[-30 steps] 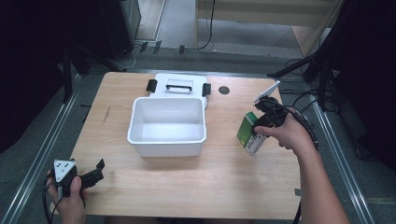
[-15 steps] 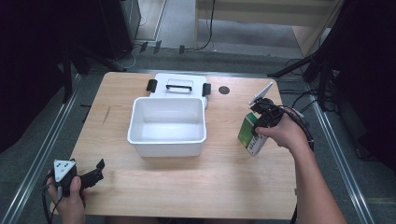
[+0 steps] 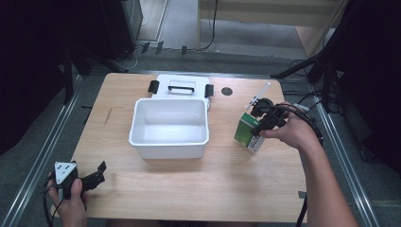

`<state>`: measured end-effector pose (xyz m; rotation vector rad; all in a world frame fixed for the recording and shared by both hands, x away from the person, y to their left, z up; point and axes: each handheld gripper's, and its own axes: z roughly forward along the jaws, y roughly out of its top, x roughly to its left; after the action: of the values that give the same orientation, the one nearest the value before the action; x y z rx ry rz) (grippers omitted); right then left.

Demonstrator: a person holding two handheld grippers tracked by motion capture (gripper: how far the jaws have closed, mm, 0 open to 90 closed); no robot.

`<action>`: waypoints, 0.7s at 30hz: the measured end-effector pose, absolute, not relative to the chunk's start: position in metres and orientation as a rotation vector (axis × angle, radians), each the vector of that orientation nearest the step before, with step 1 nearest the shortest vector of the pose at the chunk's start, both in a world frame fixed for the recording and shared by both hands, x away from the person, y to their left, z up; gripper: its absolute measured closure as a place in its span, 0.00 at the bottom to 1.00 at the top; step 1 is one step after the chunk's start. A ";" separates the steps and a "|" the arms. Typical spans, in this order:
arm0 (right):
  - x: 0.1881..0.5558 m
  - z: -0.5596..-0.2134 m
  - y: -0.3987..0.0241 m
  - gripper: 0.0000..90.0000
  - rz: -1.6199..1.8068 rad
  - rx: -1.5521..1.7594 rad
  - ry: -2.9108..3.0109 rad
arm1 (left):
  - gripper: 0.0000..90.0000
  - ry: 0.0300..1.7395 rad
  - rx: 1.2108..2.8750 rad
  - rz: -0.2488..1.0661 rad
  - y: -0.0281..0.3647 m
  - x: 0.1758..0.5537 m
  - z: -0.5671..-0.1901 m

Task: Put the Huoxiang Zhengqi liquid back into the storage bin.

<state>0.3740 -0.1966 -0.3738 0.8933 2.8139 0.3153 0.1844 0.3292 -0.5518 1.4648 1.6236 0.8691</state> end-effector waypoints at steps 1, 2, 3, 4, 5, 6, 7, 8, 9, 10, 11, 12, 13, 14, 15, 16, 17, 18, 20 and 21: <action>0.374 -0.374 -0.197 0.71 0.315 0.893 2.814 | 0.00 1.624 1.465 0.869 0.329 0.184 -0.552; 0.373 -0.371 -0.195 0.71 0.321 0.885 2.818 | 0.00 1.623 1.465 0.868 0.329 0.184 -0.552; 0.372 -0.368 -0.194 0.71 0.326 0.869 2.824 | 0.00 1.622 1.465 0.869 0.329 0.184 -0.552; 0.370 -0.363 -0.191 0.71 0.339 0.845 2.824 | 0.00 1.622 1.464 0.868 0.329 0.184 -0.552; 0.370 -0.360 -0.189 0.71 0.344 0.835 2.824 | 0.00 1.622 1.463 0.868 0.329 0.184 -0.552; 0.369 -0.357 -0.187 0.72 0.347 0.824 2.825 | 0.00 1.622 1.463 0.868 0.329 0.184 -0.552; 0.369 -0.357 -0.187 0.72 0.347 0.824 2.825 | 0.00 1.622 1.463 0.868 0.329 0.184 -0.552; 0.368 -0.354 -0.185 0.72 0.356 0.801 2.828 | 0.00 1.622 1.463 0.867 0.329 0.184 -0.552; 0.365 -0.350 -0.182 0.72 0.369 0.762 2.842 | 0.00 1.622 1.463 0.865 0.330 0.184 -0.552; 0.365 -0.350 -0.182 0.72 0.369 0.762 2.842 | 0.00 1.622 1.463 0.865 0.330 0.184 -0.552; 0.363 -0.343 -0.177 0.72 0.382 0.728 2.849 | 0.00 1.621 1.465 0.866 0.330 0.185 -0.552; 0.363 -0.343 -0.177 0.72 0.382 0.728 2.849 | 0.00 1.621 1.465 0.866 0.330 0.185 -0.552; 0.362 -0.341 -0.176 0.72 0.385 0.723 2.844 | 0.00 1.621 1.466 0.863 0.330 0.184 -0.552; 0.360 -0.337 -0.174 0.72 0.396 0.710 2.839 | 0.00 1.619 1.466 0.863 0.330 0.185 -0.552; 0.359 -0.331 -0.171 0.72 0.407 0.710 2.826 | 0.00 1.617 1.468 0.862 0.329 0.184 -0.552; 0.358 -0.327 -0.170 0.72 0.418 0.708 2.820 | 0.00 1.617 1.468 0.862 0.329 0.184 -0.552; 0.357 -0.324 -0.169 0.72 0.424 0.708 2.814 | 0.00 1.617 1.466 0.861 0.329 0.184 -0.552; 0.357 -0.324 -0.169 0.72 0.424 0.708 2.814 | 0.00 1.617 1.466 0.861 0.329 0.184 -0.552; 0.356 -0.317 -0.167 0.72 0.436 0.708 2.804 | 0.00 1.618 1.466 0.860 0.330 0.184 -0.552; 0.354 -0.310 -0.166 0.72 0.444 0.702 2.798 | 0.00 1.617 1.468 0.861 0.330 0.185 -0.552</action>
<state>0.3545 -0.1655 -0.3101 0.7019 2.7975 0.4436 0.1845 0.3296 -0.5517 1.4678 1.6169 0.8613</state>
